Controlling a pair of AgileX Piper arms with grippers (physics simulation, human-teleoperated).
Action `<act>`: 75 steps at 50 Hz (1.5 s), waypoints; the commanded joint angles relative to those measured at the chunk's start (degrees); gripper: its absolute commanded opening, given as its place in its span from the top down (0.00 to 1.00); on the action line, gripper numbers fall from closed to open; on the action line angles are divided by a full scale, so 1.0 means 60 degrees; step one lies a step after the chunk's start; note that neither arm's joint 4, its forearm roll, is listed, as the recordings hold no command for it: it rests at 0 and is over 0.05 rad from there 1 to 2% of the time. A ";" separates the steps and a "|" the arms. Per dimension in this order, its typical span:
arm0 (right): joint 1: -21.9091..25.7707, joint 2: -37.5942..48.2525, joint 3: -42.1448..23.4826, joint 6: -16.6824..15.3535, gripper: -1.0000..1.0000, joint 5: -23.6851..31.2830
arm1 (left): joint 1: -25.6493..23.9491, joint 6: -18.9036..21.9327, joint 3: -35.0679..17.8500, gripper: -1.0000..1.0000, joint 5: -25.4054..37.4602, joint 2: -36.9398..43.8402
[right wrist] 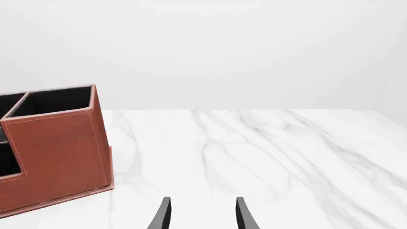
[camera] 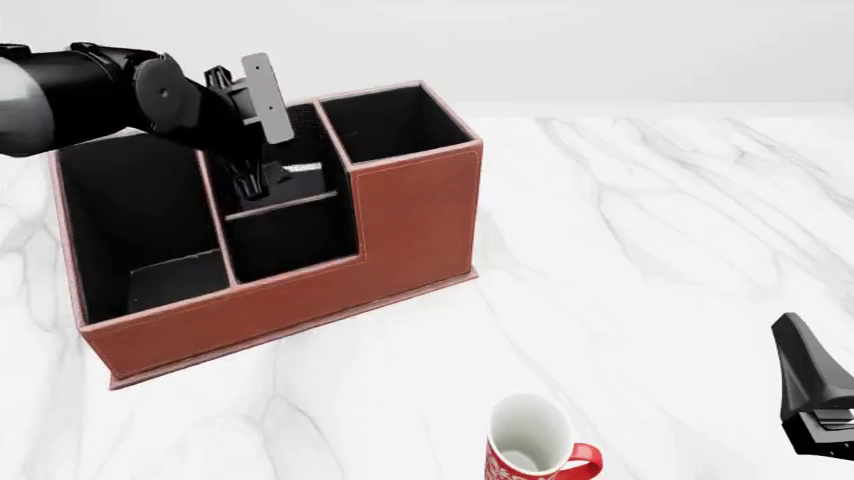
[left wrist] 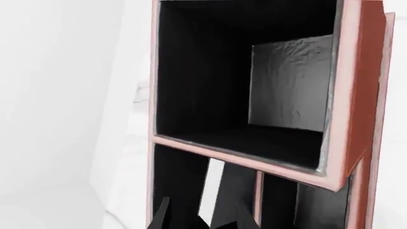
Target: Pick up the book and place it in the front compartment of the caddy.
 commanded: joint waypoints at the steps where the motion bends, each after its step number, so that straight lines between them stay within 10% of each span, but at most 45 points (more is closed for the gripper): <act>1: 0.0001 0.0002 0.0017 -0.0005 0.00 -0.0018 | 0.0063 0.0002 0.0008 0.00 0.0304 -0.0571; 47: 0.0002 0.0002 0.0017 -0.0005 0.00 -0.0018 | 0.0070 0.0197 0.1645 0.00 0.0064 -0.2180; 75: 0.0003 0.0001 0.0017 -0.0007 0.00 -0.0019 | -0.1254 0.0144 0.7470 0.00 -0.0212 -0.8678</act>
